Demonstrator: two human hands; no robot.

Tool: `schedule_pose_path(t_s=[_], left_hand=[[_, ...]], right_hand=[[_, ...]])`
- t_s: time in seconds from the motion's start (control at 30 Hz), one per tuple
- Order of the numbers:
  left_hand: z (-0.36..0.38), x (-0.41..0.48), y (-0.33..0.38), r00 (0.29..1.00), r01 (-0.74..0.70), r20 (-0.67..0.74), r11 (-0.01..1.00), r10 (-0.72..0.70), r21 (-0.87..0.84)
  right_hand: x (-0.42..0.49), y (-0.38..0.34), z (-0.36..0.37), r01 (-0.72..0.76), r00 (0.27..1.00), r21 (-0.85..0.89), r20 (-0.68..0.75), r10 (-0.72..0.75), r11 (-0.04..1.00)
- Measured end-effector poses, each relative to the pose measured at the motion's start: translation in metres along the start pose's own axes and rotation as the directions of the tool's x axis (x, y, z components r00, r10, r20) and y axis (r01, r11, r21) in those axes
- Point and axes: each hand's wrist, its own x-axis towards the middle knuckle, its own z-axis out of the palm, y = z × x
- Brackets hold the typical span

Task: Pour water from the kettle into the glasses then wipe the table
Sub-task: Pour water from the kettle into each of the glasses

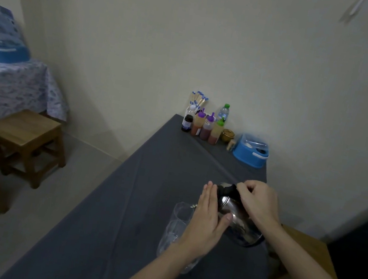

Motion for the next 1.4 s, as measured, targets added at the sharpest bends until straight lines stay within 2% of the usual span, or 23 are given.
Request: schedule_pose_path(t_s=[0.5, 0.83, 1.4], left_hand=[[0.003, 0.0, -0.004, 1.0, 0.003, -0.009, 0.999, -0.003, -0.036], [0.0, 0.002, -0.003, 1.0, 0.017, 0.011, 0.999, -0.017, -0.04], [0.003, -0.003, -0.002, 0.999, 0.033, -0.011, 0.998, -0.034, -0.055]], right_hand=[[0.011, -0.001, 0.001, 0.103, 0.995, -0.137, 0.007, -0.103, 0.985], [0.012, 0.0, 0.003, 0.125, 0.992, -0.129, 0.014, -0.124, 0.984], [0.01, -0.01, -0.001, 0.252, 0.967, -0.172, 0.012, -0.253, 0.952]])
